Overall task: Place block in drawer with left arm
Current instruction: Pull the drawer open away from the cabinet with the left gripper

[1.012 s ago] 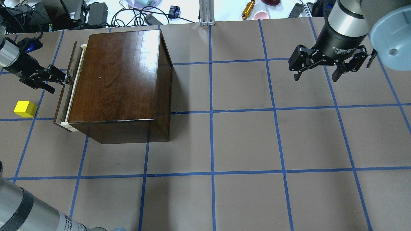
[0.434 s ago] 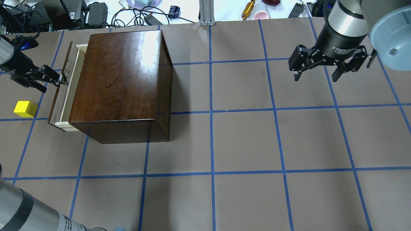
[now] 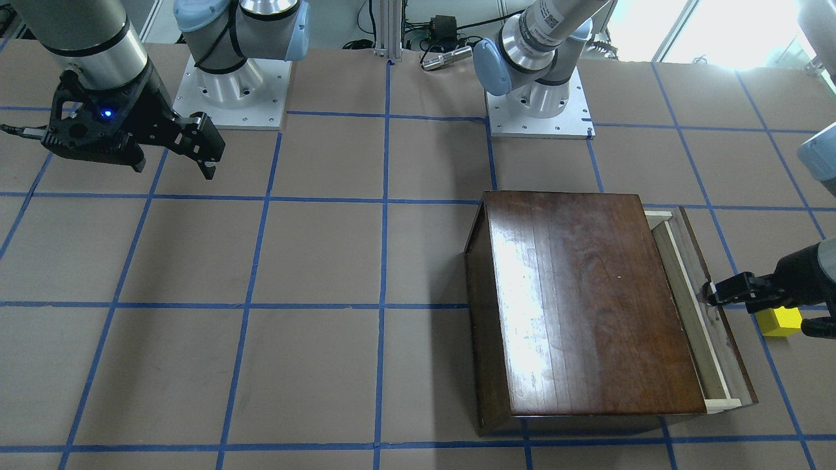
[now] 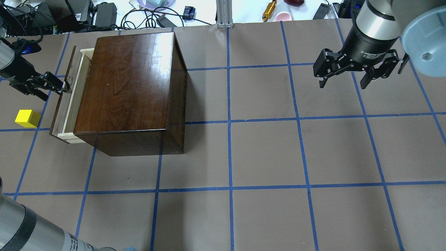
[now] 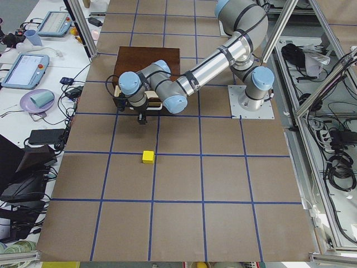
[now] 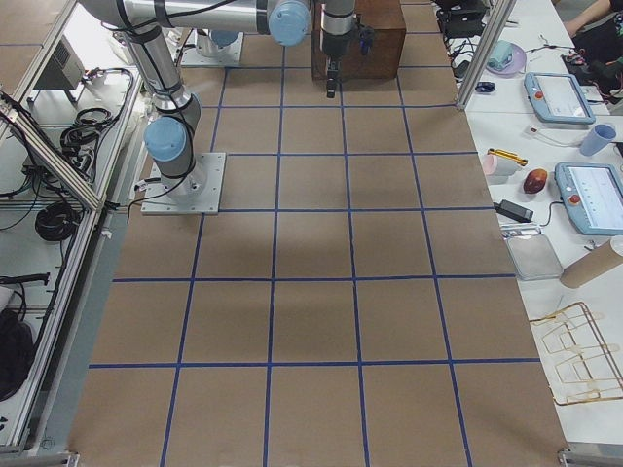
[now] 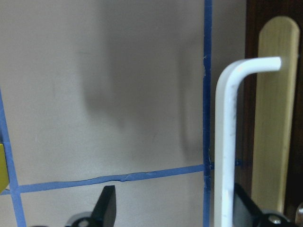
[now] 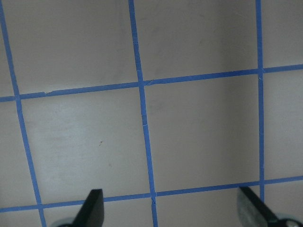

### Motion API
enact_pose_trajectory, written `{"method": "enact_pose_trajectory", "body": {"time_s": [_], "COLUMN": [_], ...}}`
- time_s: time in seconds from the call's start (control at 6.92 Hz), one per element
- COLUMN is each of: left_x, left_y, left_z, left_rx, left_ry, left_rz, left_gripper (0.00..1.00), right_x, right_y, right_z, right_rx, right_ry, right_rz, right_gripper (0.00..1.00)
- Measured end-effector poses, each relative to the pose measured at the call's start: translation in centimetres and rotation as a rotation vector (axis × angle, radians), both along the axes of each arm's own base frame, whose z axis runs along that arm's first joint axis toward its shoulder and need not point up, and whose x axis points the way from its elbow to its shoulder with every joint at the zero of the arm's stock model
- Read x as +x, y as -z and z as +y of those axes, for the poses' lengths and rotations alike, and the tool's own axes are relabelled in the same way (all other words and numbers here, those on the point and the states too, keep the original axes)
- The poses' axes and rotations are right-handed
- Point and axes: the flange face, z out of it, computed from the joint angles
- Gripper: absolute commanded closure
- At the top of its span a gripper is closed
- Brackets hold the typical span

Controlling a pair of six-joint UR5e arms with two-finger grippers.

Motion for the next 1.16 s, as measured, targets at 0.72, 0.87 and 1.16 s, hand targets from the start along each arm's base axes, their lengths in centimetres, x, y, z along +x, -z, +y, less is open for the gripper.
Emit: {"method": "enact_pose_trajectory", "body": {"time_s": [0.72, 0.87, 1.16], "left_x": [0.44, 0.57, 0.69], "left_y": [-0.53, -0.42, -0.37], "left_z": [-0.11, -0.09, -0.09], "left_rx": [0.006, 0.013, 0.017], "left_ry": [0.011, 0.018, 0.023], "left_rz": [-0.035, -0.044, -0.050], "left_gripper": [0.19, 0.19, 0.19], "right_x": [-0.01, -0.01, 0.00], "right_y": [0.00, 0.00, 0.00], "right_z": [0.00, 0.00, 0.00], "right_rx": [0.000, 0.000, 0.000], "right_ry": [0.000, 0.000, 0.000], "right_rz": [0.000, 0.001, 0.000], "right_gripper": [0.00, 0.00, 0.00]}}
